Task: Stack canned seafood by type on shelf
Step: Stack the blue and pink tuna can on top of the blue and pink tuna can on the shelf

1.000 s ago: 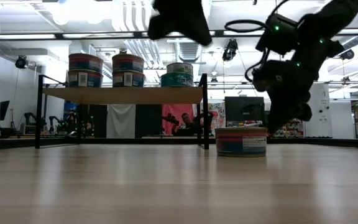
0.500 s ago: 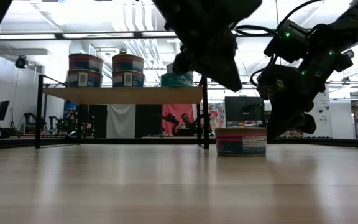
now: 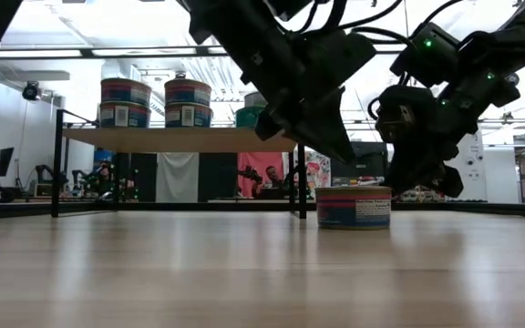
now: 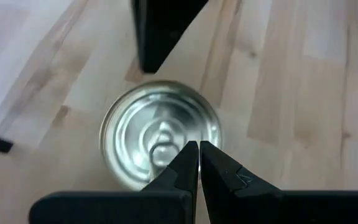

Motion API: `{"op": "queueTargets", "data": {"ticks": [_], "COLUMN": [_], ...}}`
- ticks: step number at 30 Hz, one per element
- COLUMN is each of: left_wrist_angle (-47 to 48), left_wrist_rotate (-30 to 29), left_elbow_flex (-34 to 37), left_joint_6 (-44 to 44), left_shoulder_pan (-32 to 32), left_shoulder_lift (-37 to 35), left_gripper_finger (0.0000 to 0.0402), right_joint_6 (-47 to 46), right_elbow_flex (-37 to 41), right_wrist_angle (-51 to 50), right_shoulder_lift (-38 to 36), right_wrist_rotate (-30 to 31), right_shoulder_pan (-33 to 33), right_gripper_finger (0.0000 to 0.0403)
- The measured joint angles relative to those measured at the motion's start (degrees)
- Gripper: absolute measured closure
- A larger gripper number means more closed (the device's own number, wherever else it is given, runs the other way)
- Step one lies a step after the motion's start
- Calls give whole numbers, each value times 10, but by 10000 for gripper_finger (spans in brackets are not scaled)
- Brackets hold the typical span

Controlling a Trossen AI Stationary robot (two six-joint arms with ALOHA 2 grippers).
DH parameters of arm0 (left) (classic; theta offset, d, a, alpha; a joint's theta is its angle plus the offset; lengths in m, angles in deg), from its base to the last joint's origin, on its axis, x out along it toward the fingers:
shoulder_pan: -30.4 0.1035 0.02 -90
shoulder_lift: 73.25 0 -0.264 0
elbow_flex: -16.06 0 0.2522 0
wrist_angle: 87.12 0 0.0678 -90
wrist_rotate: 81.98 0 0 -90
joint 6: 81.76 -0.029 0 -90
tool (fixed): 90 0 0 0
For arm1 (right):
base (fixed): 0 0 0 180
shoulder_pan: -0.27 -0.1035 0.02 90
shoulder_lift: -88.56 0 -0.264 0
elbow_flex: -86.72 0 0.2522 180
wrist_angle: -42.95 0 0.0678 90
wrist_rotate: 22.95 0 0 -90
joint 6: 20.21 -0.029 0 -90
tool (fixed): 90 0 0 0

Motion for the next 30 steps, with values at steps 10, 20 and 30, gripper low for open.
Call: {"op": "queueTargets", "data": {"ticks": [10, 20, 30], "left_wrist_angle": [-6, -23, -23], "left_wrist_rotate": [-17, -4, -5], "left_elbow_flex": [46, 56, 61], "left_joint_6": [-10, -9, -6], "left_shoulder_pan": [6, 5, 2], "left_shoulder_lift": [0, -1, -2], "left_gripper_finger": [401, 401, 401], "right_joint_6": [-64, -119, -128], "right_elbow_flex": [1, 1, 1], "right_wrist_angle": [9, 7, 7], "right_shoulder_lift": [0, 0, 0], "right_wrist_rotate": [30, -17, -33], "right_shoulder_pan": [-1, -1, -5], "right_gripper_finger": [394, 371, 241]}}
